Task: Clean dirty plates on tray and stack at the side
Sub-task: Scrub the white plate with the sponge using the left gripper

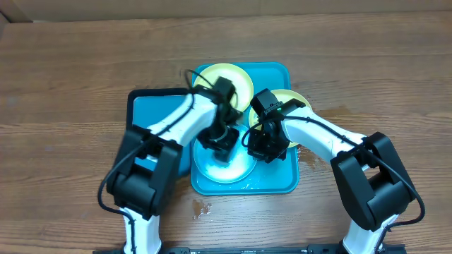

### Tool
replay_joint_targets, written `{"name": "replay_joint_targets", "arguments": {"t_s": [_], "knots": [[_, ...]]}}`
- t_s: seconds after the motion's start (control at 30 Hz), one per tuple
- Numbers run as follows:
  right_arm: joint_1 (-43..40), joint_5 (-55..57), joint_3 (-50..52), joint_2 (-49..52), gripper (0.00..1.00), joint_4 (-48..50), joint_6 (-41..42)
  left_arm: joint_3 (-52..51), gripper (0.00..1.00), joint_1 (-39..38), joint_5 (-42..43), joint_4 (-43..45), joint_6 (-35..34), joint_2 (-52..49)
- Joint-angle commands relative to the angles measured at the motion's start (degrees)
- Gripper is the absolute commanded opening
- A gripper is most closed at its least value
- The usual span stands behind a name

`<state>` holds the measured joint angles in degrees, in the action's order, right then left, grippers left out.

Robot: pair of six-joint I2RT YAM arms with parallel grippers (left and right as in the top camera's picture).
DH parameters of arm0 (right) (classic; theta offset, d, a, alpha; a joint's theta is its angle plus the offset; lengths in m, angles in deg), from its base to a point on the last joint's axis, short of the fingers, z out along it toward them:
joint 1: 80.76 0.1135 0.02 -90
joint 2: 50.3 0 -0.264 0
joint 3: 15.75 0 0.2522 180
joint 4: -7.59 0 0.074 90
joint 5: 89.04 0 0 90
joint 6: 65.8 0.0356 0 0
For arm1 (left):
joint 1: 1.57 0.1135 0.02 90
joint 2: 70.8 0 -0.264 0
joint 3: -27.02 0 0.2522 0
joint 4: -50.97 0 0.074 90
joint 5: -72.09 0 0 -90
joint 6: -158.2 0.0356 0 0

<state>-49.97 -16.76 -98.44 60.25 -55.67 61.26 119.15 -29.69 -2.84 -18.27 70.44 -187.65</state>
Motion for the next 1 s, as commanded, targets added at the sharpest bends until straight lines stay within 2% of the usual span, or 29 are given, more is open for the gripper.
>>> {"name": "replay_joint_targets", "arguments": {"t_s": [0.0, 0.1, 0.2, 0.27, 0.43, 0.53, 0.63, 0.7, 0.83, 0.97], "knots": [[0.33, 1.11, 0.35, 1.36, 0.04, 0.79, 0.46, -2.05, 0.04, -2.64, 2.75, 0.15, 0.04, -3.50], [0.33, 1.11, 0.35, 1.36, 0.04, 0.74, 0.48, -2.05, 0.04, -1.70, -2.29, -1.09, -6.82, -3.50], [0.33, 1.11, 0.35, 1.36, 0.04, 0.57, 0.46, -2.05, 0.04, -0.09, -12.83, -4.87, -19.87, -3.50], [0.33, 1.11, 0.35, 1.36, 0.04, 0.59, 0.46, -2.05, 0.04, 0.85, -18.67, -7.54, -25.75, -3.50], [0.33, 1.11, 0.35, 1.36, 0.04, 0.66, 0.48, -2.05, 0.04, 1.90, -35.26, -12.55, -34.05, -3.50], [0.33, 1.11, 0.35, 1.36, 0.04, 0.74, 0.48, -2.03, 0.04, 1.86, -39.43, -11.50, -33.86, -3.50], [0.33, 1.09, 0.35, 1.36, 0.04, 0.83, 0.48, -2.03, 0.04, 1.44, -36.35, -6.64, -27.56, -3.50], [0.33, 1.09, 0.35, 1.36, 0.04, 0.83, 0.48, -2.03, 0.04, 1.16, -31.10, -2.75, -21.86, -3.50], [0.33, 1.11, 0.35, 1.36, 0.04, 0.74, 0.48, -2.01, 0.04, 1.09, -15.08, 3.30, -12.35, -3.50], [0.33, 1.11, 0.35, 1.36, 0.04, 0.68, 0.48, -1.31, 0.04, 1.33, -0.20, 4.98, -7.39, -3.50]]}}
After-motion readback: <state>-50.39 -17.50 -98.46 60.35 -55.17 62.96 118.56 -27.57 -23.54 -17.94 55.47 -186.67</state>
